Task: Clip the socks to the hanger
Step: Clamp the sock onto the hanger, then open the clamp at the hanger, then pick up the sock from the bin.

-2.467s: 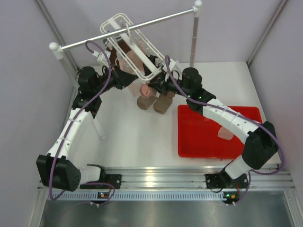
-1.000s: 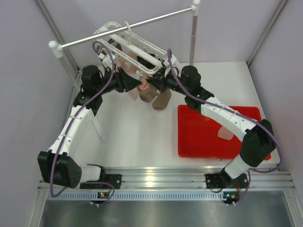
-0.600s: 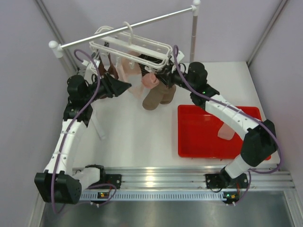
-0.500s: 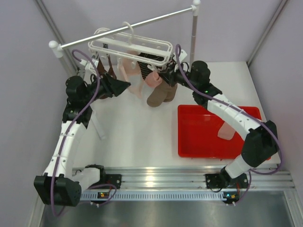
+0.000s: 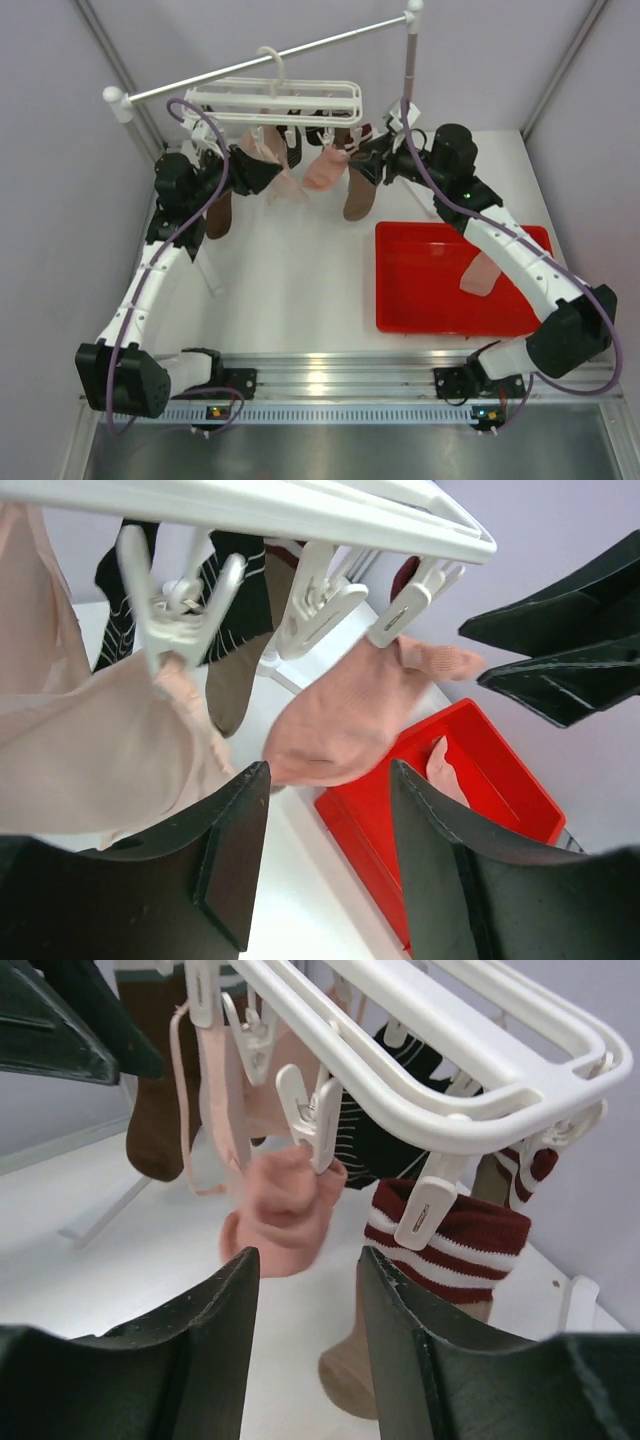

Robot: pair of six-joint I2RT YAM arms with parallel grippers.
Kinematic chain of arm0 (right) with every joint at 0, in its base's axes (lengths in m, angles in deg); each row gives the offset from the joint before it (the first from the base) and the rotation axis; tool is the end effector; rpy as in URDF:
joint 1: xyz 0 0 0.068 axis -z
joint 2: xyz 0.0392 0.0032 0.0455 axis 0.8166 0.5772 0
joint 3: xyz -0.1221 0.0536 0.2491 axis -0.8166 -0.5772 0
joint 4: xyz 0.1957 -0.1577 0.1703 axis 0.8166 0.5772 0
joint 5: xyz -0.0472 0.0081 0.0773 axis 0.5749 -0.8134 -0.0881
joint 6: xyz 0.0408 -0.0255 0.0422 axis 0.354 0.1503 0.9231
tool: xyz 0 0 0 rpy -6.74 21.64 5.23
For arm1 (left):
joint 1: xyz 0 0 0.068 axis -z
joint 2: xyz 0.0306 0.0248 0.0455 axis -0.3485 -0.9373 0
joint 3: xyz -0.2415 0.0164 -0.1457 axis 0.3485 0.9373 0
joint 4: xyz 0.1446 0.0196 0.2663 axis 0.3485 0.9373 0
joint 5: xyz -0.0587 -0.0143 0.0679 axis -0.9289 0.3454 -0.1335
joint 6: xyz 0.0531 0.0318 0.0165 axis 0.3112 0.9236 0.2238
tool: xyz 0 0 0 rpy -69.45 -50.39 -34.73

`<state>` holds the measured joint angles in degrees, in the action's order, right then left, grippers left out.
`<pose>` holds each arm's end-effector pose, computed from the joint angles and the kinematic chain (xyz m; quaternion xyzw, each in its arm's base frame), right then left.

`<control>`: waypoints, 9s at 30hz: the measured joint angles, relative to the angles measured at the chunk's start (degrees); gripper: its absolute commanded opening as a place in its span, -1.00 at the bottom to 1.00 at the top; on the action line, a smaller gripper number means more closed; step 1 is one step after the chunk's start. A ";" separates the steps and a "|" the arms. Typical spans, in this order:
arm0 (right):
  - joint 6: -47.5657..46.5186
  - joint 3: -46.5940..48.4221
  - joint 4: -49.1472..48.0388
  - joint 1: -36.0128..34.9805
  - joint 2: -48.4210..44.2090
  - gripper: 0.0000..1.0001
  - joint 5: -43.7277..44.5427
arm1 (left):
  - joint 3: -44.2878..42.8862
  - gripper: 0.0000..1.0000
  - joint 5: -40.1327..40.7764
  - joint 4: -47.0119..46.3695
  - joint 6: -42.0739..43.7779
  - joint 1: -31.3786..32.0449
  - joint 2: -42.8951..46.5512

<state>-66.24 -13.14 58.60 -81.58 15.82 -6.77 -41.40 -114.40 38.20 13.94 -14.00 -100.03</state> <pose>0.3366 0.1971 0.4110 -0.3627 0.6232 0.2983 0.6254 0.3193 -0.0661 0.3978 0.0853 0.6977 -0.4268 0.5689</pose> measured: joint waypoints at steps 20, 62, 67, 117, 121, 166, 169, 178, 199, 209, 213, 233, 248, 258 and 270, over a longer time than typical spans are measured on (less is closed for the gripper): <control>9.57 -0.26 -1.92 -0.83 -1.75 0.60 -7.41 | -5.84 0.16 23.67 -2.45 14.40 12.31 -2.29; 4.35 5.73 -15.76 -18.73 13.75 0.23 18.60 | -10.58 -1.00 23.43 6.21 17.77 12.48 -4.57; 0.42 2.93 -20.06 -18.47 14.14 0.32 20.92 | -12.24 -1.00 23.34 10.23 18.80 12.48 -4.04; -20.02 3.21 -34.05 -18.45 19.76 -0.20 19.56 | -16.41 -1.00 20.48 18.05 19.34 12.46 -5.01; -21.53 3.93 -34.23 -18.49 19.80 -0.40 19.28 | -17.07 -1.00 20.37 18.32 18.71 12.46 -5.29; -2.97 5.88 -31.41 -17.25 20.46 -1.00 10.73 | -17.94 0.08 11.28 16.02 -1.84 4.22 -6.25; -2.93 5.88 -31.39 -17.25 20.46 -1.00 10.56 | -17.94 0.04 11.26 16.00 -1.81 4.22 -6.64; -2.91 6.19 -30.73 -17.25 20.46 -1.00 10.45 | -17.94 -0.62 10.21 14.95 -1.11 4.20 -6.91; -6.51 -2.45 -11.72 -16.79 5.66 0.96 0.39 | -17.94 -1.00 10.29 13.84 -0.13 4.15 -7.56; -16.06 -10.82 19.08 8.17 -10.80 0.80 -12.76 | -17.94 -1.00 10.27 13.79 -0.33 4.15 -7.61; -27.19 -12.92 36.30 25.59 -12.68 0.68 -12.00 | -17.86 -1.00 10.32 13.77 -0.33 4.15 -7.58; -0.94 -22.14 39.39 50.82 2.58 0.17 10.95 | -15.72 -1.00 11.52 12.04 -0.96 4.11 -6.49; 2.27 -18.25 35.39 37.59 14.08 -0.71 20.94 | -15.26 -1.00 12.59 12.07 -0.48 4.11 -5.97; -27.23 -18.23 40.24 20.02 10.62 -1.00 12.44 | -14.60 -1.00 12.81 12.09 0.17 4.11 -5.09; -67.82 -28.30 52.43 16.13 -3.43 0.11 10.82 | -14.60 -1.00 12.79 12.07 0.33 4.11 -5.09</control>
<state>-134.06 -41.44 111.04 -65.45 12.39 4.05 -56.00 -101.61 50.27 14.27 -9.89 -105.12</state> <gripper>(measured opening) 0.537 0.056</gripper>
